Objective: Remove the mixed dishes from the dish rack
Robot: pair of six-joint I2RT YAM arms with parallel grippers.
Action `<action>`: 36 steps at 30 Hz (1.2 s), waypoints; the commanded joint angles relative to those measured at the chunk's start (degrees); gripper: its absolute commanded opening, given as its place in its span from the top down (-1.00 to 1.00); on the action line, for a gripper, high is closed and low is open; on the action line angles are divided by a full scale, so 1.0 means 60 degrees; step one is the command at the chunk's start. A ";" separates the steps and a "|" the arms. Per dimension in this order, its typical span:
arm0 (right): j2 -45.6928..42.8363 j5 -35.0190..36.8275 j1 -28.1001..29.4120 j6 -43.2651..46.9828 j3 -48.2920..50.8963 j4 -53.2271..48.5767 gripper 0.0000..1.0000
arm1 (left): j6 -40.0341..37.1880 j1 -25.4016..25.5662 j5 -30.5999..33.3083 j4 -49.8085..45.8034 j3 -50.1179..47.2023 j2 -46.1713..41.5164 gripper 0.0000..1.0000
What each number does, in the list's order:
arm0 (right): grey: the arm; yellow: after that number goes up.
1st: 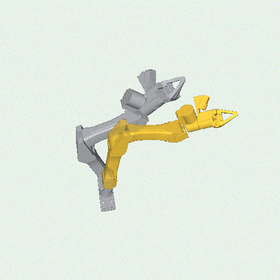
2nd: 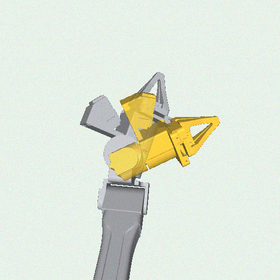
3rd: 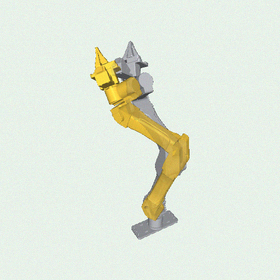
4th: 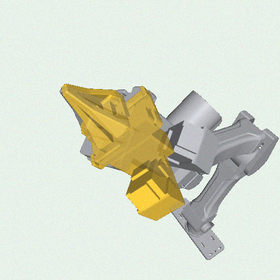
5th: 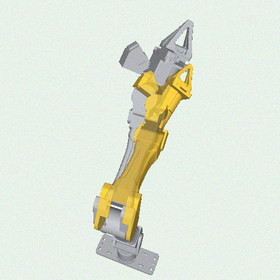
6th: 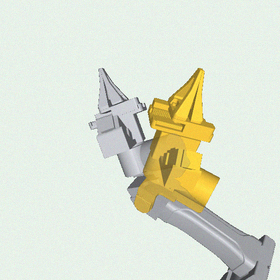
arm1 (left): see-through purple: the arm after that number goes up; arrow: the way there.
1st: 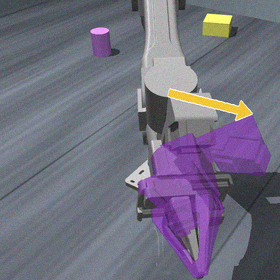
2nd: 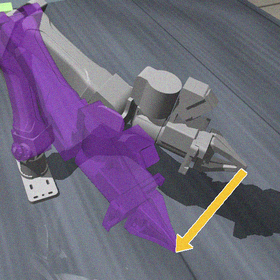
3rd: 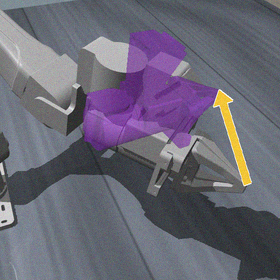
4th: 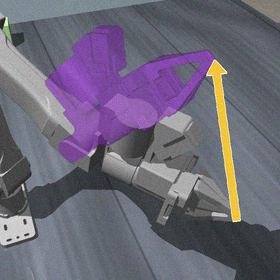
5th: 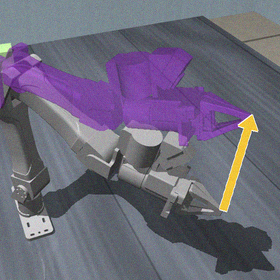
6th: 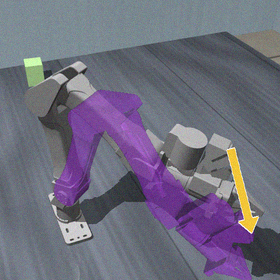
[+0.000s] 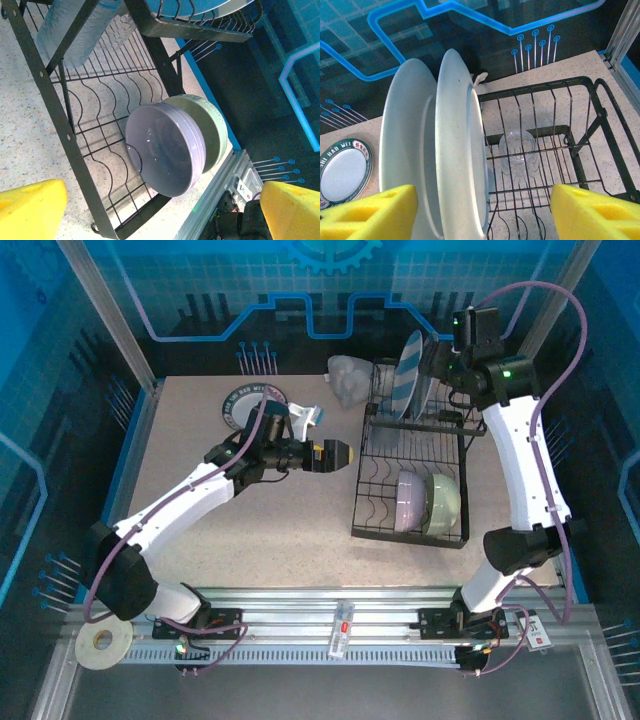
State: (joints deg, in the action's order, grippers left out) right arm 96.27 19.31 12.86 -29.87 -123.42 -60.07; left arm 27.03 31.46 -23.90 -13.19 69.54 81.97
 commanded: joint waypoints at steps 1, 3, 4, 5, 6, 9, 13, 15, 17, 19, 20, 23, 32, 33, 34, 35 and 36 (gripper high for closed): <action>0.0199 0.0231 0.0171 -0.0047 -0.0435 -0.0194 -0.35 | 0.0055 -0.0140 -0.0220 0.0147 -0.0238 -0.0450 -0.98; 0.0290 0.0288 0.0213 -0.0034 -0.0481 -0.0204 -0.30 | 0.0056 -0.0169 -0.0213 0.0151 -0.0323 -0.0535 -0.98; 0.0337 0.0318 0.0221 -0.0033 -0.0509 -0.0219 -0.27 | 0.0053 -0.0176 -0.0205 0.0162 -0.0366 -0.0591 -0.98; 0.0395 0.0337 0.0246 -0.0032 -0.0573 -0.0252 -0.23 | 0.0053 -0.0193 -0.0205 0.0169 -0.0418 -0.0646 -0.98; 0.0452 0.0377 0.0272 -0.0033 -0.0636 -0.0299 -0.19 | 0.0042 -0.0211 -0.0206 0.0162 -0.0455 -0.0680 -0.98; 0.0601 0.0630 0.0421 0.0066 -0.0807 -0.0400 -0.08 | 0.0012 -0.0249 -0.0188 0.0140 -0.0515 -0.0788 -0.98; 0.0771 0.0824 0.0522 0.0086 -0.0942 -0.0542 0.04 | 0.0008 -0.0295 -0.0155 0.0129 -0.0596 -0.0917 -0.98; 0.0843 0.0876 0.0517 0.0071 -0.0991 -0.0599 0.09 | 0.0007 -0.0315 -0.0138 0.0133 -0.0645 -0.0969 -0.98; 0.0886 0.0907 0.0508 0.0092 -0.1022 -0.0609 0.15 | 0.0009 -0.0325 -0.0146 0.0148 -0.0686 -0.1006 -0.98; 0.0937 0.0940 0.0518 0.0129 -0.1059 -0.0622 0.19 | 0.0022 -0.0349 -0.0146 0.0162 -0.0718 -0.1035 -0.99; 0.0958 0.0942 0.0532 0.0128 -0.1085 -0.0636 0.21 | 0.0029 -0.0344 -0.0147 0.0176 -0.0734 -0.1050 -0.99; 0.1032 0.0951 0.0523 0.0158 -0.1110 -0.0703 0.25 | 0.0066 -0.0360 -0.0147 0.0193 -0.0750 -0.1050 -0.98; 0.1060 0.1044 0.0583 0.0369 -0.1074 -0.0637 0.46 | 0.0167 -0.0375 -0.0168 0.0250 -0.0805 -0.1064 -0.98; 0.1075 0.1106 0.0596 0.0394 -0.1091 -0.0637 0.49 | 0.0170 -0.0373 -0.0175 0.0250 -0.0809 -0.1078 -0.99; 0.1067 0.1141 0.0624 0.0407 -0.1076 -0.0650 0.53 | 0.0171 -0.0371 -0.0173 0.0250 -0.0811 -0.1078 -0.98; 0.1072 0.1178 0.0624 0.0406 -0.1056 -0.0666 0.57 | 0.0182 -0.0369 -0.0177 0.0245 -0.0801 -0.1072 -0.99; 0.1079 0.1194 0.0633 0.0393 -0.1045 -0.0668 0.60 | 0.0176 -0.0380 -0.0166 0.0242 -0.0794 -0.1082 -0.99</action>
State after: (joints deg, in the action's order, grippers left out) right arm 102.02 24.23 15.70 -28.08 -128.33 -63.24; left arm 27.07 29.76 -23.90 -12.97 65.71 77.19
